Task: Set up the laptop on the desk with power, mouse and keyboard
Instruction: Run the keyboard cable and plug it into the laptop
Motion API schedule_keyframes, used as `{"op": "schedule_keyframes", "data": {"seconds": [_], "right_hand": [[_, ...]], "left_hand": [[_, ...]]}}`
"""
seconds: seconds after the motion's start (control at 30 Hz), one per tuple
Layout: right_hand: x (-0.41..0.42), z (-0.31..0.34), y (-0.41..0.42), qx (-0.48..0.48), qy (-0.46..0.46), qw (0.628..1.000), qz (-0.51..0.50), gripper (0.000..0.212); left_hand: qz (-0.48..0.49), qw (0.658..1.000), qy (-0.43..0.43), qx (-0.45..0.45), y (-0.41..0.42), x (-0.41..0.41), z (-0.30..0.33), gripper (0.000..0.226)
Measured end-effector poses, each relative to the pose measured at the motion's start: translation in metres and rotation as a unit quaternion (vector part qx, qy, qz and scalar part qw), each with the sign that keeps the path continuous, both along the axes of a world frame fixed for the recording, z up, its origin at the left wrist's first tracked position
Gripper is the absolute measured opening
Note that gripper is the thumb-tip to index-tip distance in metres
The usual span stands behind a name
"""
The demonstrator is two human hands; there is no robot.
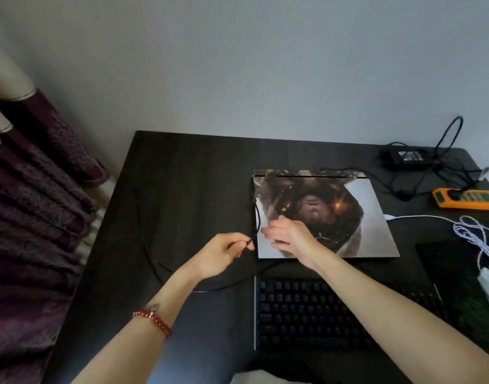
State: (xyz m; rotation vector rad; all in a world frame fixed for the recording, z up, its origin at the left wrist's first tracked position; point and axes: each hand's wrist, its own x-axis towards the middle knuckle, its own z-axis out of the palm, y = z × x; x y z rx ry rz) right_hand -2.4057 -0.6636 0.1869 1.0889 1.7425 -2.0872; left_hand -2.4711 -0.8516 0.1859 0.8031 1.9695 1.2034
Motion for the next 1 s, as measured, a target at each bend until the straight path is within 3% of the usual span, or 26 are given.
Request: {"op": "schedule_keyframes", "data": {"seconds": [0.17,0.33,0.43,0.53,0.6,0.67,0.8,0.83,0.9,1.0], "right_hand": [[-0.043,-0.009,-0.015,-0.242,0.015,0.965,-0.102,0.026],[-0.050,-0.014,-0.026,-0.212,-0.010,0.971,-0.110,0.024],[-0.038,-0.015,-0.035,-0.082,0.016,0.996,-0.020,0.018],[-0.020,-0.020,-0.045,0.104,0.045,0.983,0.141,0.013],[-0.009,-0.025,-0.050,0.154,0.065,0.960,0.226,0.015],[-0.002,-0.030,-0.054,0.164,0.068,0.942,0.286,0.015],[0.001,-0.036,-0.054,0.178,0.049,0.928,0.325,0.018],[0.000,-0.037,-0.051,0.181,0.043,0.926,0.328,0.021],[-0.002,-0.038,-0.040,0.219,0.039,0.922,0.316,0.027],[-0.005,-0.044,-0.016,0.401,0.068,0.874,0.267,0.025]], "left_hand": [[-0.067,0.984,0.126,-0.106,-0.036,-0.002,-0.014,0.021],[-0.029,0.964,0.134,-0.226,-0.067,-0.022,-0.030,0.023],[-0.007,0.960,0.125,-0.250,-0.061,-0.029,-0.034,0.022],[0.182,0.978,0.014,-0.100,-0.038,-0.030,-0.032,0.023],[0.257,0.958,-0.125,-0.024,-0.016,-0.030,-0.025,0.027],[0.263,0.936,-0.233,0.009,0.004,-0.033,-0.023,0.026],[0.310,0.859,-0.389,0.123,0.026,-0.040,-0.027,0.020],[0.320,0.854,-0.389,0.131,0.029,-0.042,-0.031,0.017],[0.317,0.892,-0.312,0.082,0.031,-0.047,-0.042,0.018],[0.259,0.954,-0.146,-0.046,0.035,-0.049,-0.066,0.026]]}}
